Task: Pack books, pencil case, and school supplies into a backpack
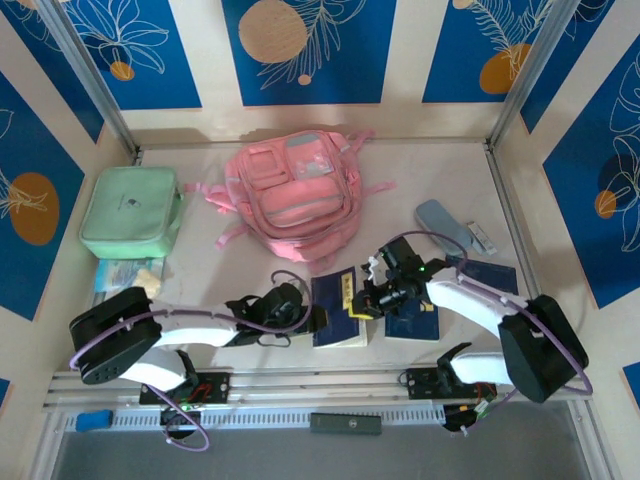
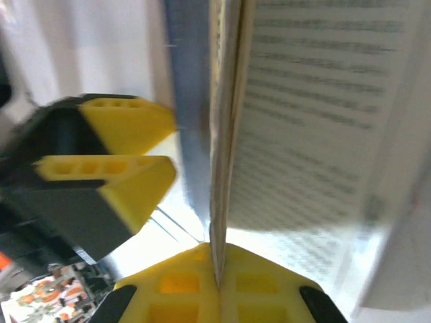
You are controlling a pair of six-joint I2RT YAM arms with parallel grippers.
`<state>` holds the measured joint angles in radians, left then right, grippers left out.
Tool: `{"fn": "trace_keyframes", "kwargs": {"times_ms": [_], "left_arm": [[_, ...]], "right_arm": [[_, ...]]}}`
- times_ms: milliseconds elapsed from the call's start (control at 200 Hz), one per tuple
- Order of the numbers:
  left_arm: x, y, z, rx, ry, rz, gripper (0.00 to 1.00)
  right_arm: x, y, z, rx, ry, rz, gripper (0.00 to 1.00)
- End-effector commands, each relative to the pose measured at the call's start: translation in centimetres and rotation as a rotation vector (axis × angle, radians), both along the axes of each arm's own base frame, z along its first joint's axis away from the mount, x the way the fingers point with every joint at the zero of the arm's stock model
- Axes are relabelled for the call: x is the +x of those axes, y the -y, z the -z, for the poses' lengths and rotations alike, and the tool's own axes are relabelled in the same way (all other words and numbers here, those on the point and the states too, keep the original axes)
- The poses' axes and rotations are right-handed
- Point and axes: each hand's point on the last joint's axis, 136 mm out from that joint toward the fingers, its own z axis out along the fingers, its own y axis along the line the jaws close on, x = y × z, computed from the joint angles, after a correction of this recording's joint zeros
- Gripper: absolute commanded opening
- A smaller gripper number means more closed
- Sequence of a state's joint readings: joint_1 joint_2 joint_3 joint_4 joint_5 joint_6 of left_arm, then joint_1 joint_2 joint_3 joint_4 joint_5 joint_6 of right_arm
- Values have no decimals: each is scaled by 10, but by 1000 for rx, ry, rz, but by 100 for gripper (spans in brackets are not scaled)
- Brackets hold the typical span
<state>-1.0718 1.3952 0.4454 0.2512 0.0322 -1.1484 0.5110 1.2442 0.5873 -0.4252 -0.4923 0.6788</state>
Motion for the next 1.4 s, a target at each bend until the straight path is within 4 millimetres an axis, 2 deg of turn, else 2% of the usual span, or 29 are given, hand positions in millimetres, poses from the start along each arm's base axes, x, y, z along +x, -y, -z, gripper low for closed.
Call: {"fn": "trace_keyframes", "kwargs": {"times_ms": [0, 115, 190, 310, 435, 620, 730, 835, 915, 975, 1085, 1205, 1290, 1396], "left_arm": [[-2, -6, -6, -52, 9, -21, 65], [0, -10, -18, -96, 21, -36, 74], [3, -7, -33, -142, 59, -27, 79], [10, -3, -58, -240, 99, -33, 88], [17, -3, -79, -314, 117, -48, 92], [24, -16, -78, -331, 93, -124, 97], [27, -15, -81, -378, 90, -147, 99], [29, -4, -89, -417, 85, -128, 100], [32, 3, -94, -494, 82, -140, 100], [34, 12, -107, -572, 102, -119, 100], [38, 26, -113, -639, 80, -103, 100], [43, 28, -122, -697, 104, -118, 90], [42, 29, -120, -653, 108, -106, 80], [43, 26, -117, -589, 112, -108, 74]], "right_arm": [[-5, -3, -27, 162, 7, -28, 0], [-5, -2, -52, 272, 26, -37, 0], [-5, -2, -70, 347, 38, -46, 0], [-6, -2, -88, 391, 77, -70, 0], [-7, -6, -106, 469, 81, -92, 0], [-3, -12, -121, 524, 105, -114, 0], [-2, -17, -125, 556, 106, -135, 0], [-2, -22, -129, 570, 115, -154, 0], [0, -24, -129, 577, 118, -156, 0], [-1, -27, -128, 582, 116, -163, 0], [-1, -30, -129, 595, 121, -179, 0], [-1, -26, -115, 567, 102, -155, 0], [-1, -20, -105, 563, 87, -130, 0], [-4, -16, -100, 555, 75, -124, 0]]}}
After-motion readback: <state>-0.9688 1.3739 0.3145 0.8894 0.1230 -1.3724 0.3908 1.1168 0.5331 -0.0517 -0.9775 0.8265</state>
